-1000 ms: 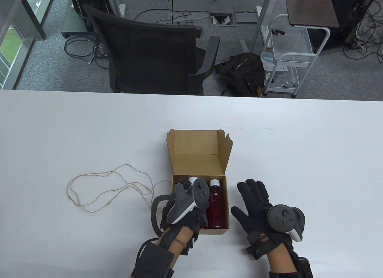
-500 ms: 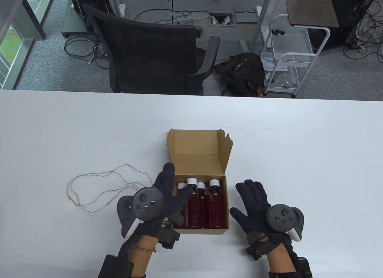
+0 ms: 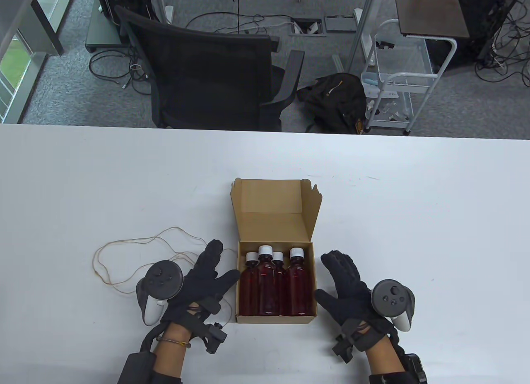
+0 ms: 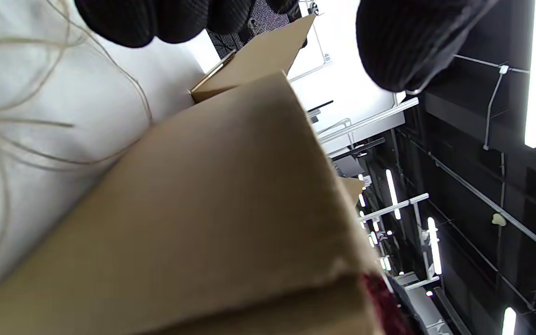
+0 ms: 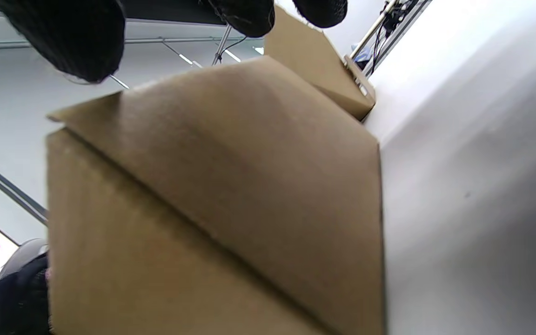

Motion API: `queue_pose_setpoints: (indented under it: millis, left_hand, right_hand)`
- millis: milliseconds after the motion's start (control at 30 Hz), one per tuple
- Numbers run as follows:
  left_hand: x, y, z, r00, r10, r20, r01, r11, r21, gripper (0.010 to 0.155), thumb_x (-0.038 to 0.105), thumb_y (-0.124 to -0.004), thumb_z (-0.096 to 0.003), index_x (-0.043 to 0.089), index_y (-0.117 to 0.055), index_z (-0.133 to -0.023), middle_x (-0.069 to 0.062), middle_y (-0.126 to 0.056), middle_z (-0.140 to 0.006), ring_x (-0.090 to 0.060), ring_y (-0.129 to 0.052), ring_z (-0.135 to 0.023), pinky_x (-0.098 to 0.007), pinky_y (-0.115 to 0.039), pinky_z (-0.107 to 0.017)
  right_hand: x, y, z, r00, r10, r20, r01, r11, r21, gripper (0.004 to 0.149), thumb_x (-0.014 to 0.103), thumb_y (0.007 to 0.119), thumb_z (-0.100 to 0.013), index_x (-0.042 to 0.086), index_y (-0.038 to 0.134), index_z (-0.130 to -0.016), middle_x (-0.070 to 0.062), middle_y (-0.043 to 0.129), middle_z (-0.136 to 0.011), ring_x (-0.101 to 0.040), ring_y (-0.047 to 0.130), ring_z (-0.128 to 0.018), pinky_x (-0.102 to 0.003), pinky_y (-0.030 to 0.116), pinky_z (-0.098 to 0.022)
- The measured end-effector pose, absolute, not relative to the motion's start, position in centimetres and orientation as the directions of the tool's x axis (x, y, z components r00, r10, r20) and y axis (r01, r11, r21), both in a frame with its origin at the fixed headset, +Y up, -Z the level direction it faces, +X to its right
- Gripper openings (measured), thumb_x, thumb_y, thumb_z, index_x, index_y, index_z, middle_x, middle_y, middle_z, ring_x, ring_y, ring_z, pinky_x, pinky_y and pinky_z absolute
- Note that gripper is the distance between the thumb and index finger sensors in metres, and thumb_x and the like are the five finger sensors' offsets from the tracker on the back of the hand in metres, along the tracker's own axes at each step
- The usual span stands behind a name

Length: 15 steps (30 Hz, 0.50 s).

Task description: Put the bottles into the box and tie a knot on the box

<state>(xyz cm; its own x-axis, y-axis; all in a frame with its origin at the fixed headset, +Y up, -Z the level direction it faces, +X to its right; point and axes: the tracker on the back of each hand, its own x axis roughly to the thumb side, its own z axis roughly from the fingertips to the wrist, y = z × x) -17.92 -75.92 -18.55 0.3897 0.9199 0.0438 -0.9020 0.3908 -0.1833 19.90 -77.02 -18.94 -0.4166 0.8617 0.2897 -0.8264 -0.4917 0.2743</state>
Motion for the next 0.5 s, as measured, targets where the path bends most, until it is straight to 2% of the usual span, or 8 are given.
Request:
queue_pose_setpoints:
  millis: [167, 233, 333, 500]
  left_hand:
    - [-17.3, -75.8, -18.4, 0.344, 0.937, 0.057, -0.908, 0.347, -0.235, 0.096, 0.054, -0.085, -0.0515, 0.008, -0.036, -0.12, -0.033, -0.047, -0.122, -0.058, -0.065, -0.104, -0.063, -0.066, -0.069]
    - [-17.1, -75.8, -18.3, 0.335, 0.941, 0.044, -0.91, 0.335, -0.243, 0.097, 0.054, -0.085, -0.0514, 0.008, -0.034, -0.12, -0.033, -0.047, -0.122, -0.057, -0.068, -0.102, -0.062, -0.068, -0.068]
    - [-16.7, -76.3, -18.4, 0.307, 0.951, 0.029, -0.915, 0.303, -0.267, 0.096, 0.053, -0.086, -0.0514, 0.007, -0.036, -0.12, -0.034, -0.05, -0.121, -0.057, -0.075, -0.098, -0.06, -0.073, -0.066]
    - [-16.9, -76.0, -18.2, 0.34, 0.94, 0.03, -0.911, 0.337, -0.238, 0.091, 0.052, -0.087, -0.0507, 0.007, -0.046, -0.119, -0.037, -0.062, -0.116, -0.057, -0.086, -0.089, -0.055, -0.083, -0.059]
  right_hand:
    - [19.3, -76.9, -19.0, -0.324, 0.903, 0.283, -0.87, -0.402, 0.286, 0.096, 0.061, 0.076, -0.048, 0.006, 0.03, -0.111, -0.03, 0.027, -0.113, -0.058, 0.025, -0.096, -0.07, 0.034, -0.067]
    - [19.1, -77.2, -19.1, -0.245, 0.935, 0.256, -0.908, -0.314, 0.278, 0.096, 0.057, 0.079, -0.048, 0.008, 0.026, -0.111, -0.029, 0.023, -0.113, -0.058, 0.037, -0.095, -0.068, 0.044, -0.067]
    - [19.0, -77.7, -19.4, -0.225, 0.941, 0.252, -0.903, -0.298, 0.309, 0.096, 0.055, 0.079, -0.048, 0.012, 0.019, -0.11, -0.029, 0.023, -0.112, -0.054, 0.055, -0.092, -0.063, 0.058, -0.065]
    - [19.4, -77.8, -19.5, -0.205, 0.955, 0.214, -0.925, -0.26, 0.276, 0.093, 0.052, 0.08, -0.048, 0.01, 0.026, -0.11, -0.032, 0.033, -0.11, -0.052, 0.066, -0.086, -0.06, 0.067, -0.061]
